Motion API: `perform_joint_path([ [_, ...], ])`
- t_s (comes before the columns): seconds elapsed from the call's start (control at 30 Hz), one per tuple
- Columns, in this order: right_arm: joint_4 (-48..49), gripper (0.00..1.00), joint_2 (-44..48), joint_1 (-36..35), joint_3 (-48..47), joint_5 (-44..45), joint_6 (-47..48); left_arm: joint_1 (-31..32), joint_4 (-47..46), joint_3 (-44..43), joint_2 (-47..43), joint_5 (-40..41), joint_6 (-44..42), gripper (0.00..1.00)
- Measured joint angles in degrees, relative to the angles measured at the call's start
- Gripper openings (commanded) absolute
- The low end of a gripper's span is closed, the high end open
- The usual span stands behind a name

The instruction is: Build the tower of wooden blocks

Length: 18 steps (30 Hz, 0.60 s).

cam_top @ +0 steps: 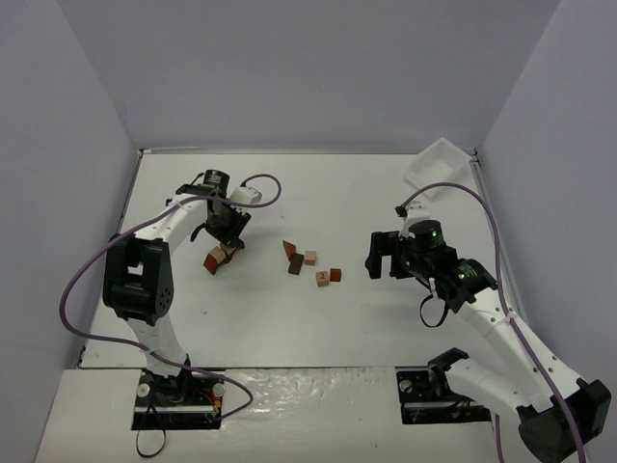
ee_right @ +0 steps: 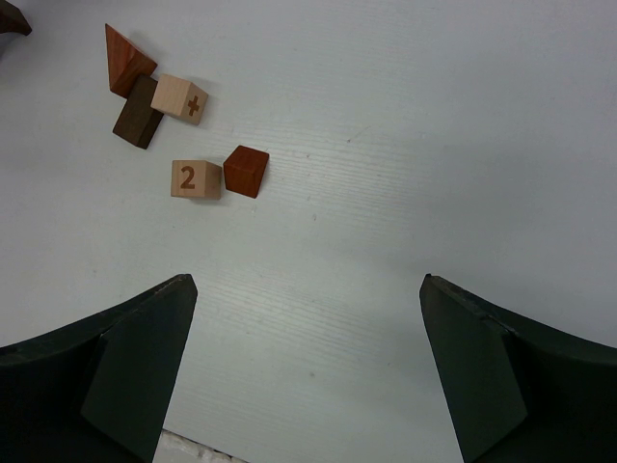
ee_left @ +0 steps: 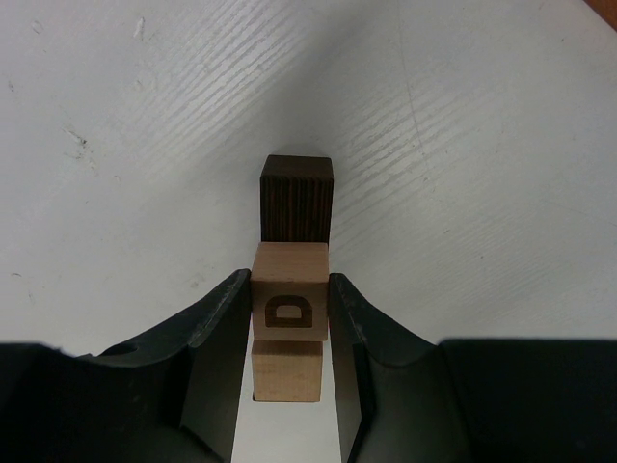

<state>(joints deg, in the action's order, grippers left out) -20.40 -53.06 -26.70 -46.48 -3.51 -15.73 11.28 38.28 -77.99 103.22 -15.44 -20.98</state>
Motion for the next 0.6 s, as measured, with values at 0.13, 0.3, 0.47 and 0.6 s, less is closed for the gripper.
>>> perform_joint_path([
  [0.13,0.0,0.99,0.0,0.0,0.0,0.0,0.0,-0.1,-0.2,0.1,-0.1,0.0,-0.1,0.02],
  [0.3,0.0,0.99,0.0,0.0,0.0,0.0,0.0,-0.2,-0.7,0.6,-0.4,-0.2,-0.5,0.03],
  [0.47,0.0,0.99,0.0,0.0,0.0,-0.4,0.0,-0.4,-0.9,0.8,-0.5,-0.8,-0.9,0.06],
  [0.6,0.0,0.99,0.0,0.0,0.0,-0.5,0.0,-0.5,-0.9,0.9,-0.5,-1.1,-1.0,0.06],
])
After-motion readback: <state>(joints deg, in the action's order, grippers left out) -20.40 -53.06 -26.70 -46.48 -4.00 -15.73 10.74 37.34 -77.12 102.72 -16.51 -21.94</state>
